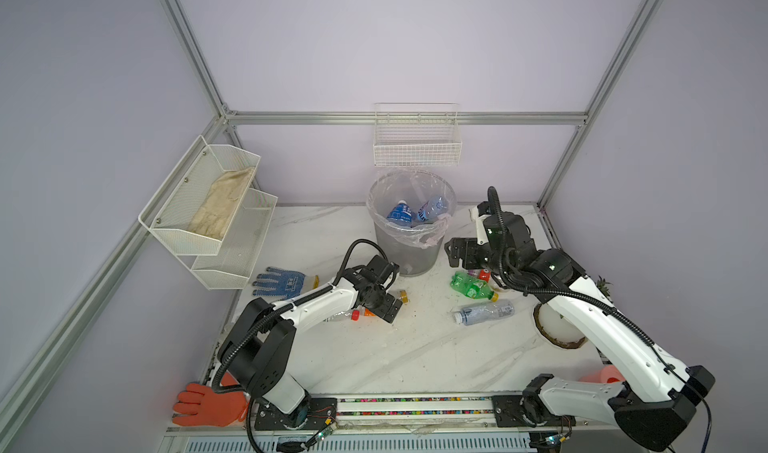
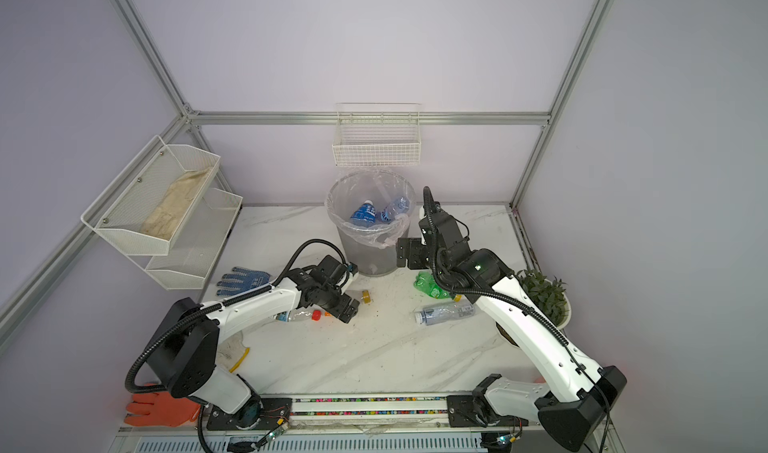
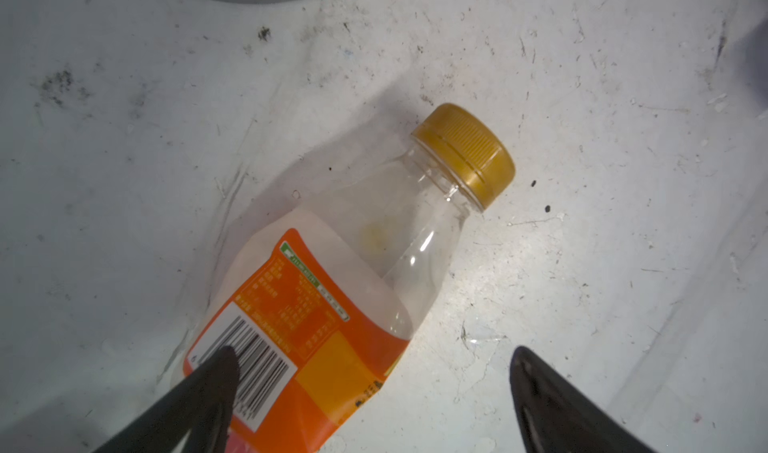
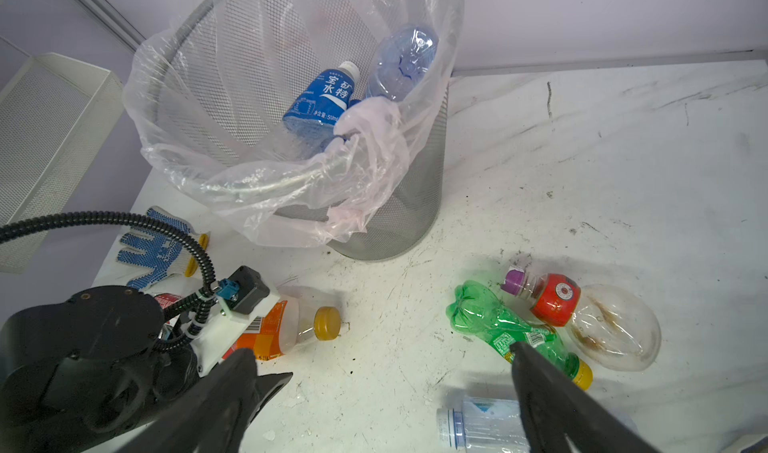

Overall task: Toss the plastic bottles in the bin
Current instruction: 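Move the left gripper over the orange-labelled bottle while right gripper withdraws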

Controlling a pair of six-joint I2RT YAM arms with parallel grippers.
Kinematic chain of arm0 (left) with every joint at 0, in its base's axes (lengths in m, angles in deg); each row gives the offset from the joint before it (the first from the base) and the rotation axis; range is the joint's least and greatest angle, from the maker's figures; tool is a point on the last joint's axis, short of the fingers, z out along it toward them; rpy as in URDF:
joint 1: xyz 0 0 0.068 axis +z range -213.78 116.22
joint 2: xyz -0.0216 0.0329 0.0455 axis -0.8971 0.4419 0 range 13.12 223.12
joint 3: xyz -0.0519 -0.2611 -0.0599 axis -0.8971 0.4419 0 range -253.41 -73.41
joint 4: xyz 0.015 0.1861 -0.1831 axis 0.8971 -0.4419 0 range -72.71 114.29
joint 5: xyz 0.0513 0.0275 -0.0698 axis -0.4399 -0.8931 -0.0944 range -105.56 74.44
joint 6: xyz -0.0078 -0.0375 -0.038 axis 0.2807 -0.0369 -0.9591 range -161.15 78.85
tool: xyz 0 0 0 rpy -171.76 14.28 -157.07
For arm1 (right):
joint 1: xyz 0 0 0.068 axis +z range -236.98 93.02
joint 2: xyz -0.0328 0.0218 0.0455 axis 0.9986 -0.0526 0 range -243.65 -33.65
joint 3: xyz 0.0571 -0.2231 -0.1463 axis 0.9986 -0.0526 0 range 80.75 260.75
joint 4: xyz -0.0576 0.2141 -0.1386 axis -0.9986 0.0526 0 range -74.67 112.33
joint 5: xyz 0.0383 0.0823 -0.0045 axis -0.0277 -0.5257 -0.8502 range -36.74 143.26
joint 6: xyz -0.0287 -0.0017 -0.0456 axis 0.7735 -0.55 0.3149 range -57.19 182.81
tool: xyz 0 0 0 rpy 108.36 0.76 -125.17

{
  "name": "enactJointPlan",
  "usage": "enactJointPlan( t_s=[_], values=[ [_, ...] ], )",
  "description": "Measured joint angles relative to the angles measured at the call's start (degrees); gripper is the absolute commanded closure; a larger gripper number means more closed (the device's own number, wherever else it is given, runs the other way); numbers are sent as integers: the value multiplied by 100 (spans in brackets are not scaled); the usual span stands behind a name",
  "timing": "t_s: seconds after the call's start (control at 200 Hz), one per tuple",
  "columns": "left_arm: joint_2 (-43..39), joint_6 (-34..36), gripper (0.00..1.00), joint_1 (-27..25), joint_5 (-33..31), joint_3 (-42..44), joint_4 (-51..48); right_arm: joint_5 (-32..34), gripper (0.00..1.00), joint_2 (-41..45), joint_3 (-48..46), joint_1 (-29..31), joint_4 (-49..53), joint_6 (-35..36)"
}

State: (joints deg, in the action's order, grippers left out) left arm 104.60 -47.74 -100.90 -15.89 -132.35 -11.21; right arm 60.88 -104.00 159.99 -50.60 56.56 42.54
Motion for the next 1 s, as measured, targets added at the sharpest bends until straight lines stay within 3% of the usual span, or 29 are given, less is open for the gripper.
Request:
enactJointPlan(
  t_s=[0.655, 1.0],
  values=[
    [420, 120, 0, -9, 275, -151, 24, -278, 3, 553, -234, 0, -39, -363],
    [435, 4, 0, -282, 310, -151, 66, -448, 3, 629, -496, 0, -61, -444]
  ],
)
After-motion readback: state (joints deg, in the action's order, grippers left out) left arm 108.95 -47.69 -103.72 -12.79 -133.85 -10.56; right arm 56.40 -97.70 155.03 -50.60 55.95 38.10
